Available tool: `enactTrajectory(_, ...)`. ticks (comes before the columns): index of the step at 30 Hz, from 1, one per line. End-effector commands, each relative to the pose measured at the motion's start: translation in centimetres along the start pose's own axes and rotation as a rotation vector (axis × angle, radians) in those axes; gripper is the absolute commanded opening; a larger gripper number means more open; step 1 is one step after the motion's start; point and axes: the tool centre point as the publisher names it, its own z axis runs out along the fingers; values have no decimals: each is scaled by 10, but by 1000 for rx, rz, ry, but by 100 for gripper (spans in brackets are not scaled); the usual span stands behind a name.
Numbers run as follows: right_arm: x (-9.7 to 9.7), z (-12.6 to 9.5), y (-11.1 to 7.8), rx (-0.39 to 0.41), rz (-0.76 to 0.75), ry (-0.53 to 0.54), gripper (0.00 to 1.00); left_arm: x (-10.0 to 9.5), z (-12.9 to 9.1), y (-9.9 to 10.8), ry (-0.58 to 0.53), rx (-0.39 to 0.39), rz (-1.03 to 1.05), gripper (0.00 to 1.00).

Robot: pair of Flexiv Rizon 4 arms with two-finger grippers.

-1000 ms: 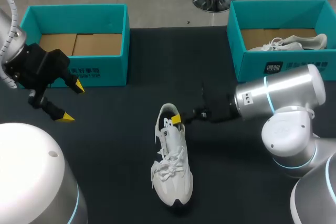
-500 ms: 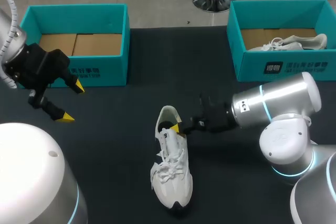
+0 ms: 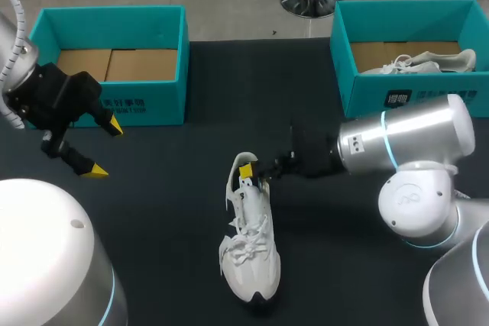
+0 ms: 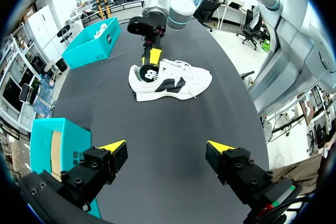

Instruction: Take the shoe out of the shoebox, open the shoe tongue, remove and reinsert the insole, then place the shoe into the shoebox

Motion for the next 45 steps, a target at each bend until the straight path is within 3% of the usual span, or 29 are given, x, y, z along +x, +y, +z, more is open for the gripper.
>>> enactTrajectory(1, 11, -9, 16, 19, -16, -57, 100, 0, 0, 0, 0, -3, 0, 100)
enactTrajectory(6, 15, -25, 29, 3, -31, -156, 100, 0, 0, 0, 0, -3, 0, 100)
enactTrajectory(8, 18, -30, 32, 43, -28, -247, 100, 0, 0, 0, 0, -3, 0, 100)
enactTrajectory(9, 21, -32, 32, 13, -20, -252, 100, 0, 0, 0, 0, -3, 0, 100)
enactTrajectory(15, 46, -49, 14, -12, 111, -789, 100, 0, 0, 0, 0, -3, 0, 100)
enactTrajectory(22, 68, -46, 1, 15, 146, -1065, 100, 0, 0, 0, 0, -3, 0, 100)
enactTrajectory(31, 65, -38, 2, 110, 156, -1181, 100, 0, 0, 0, 0, -3, 0, 100)
enactTrajectory(45, 47, -31, 1, 213, 182, -1221, 100, 0, 0, 0, 0, -3, 0, 100)
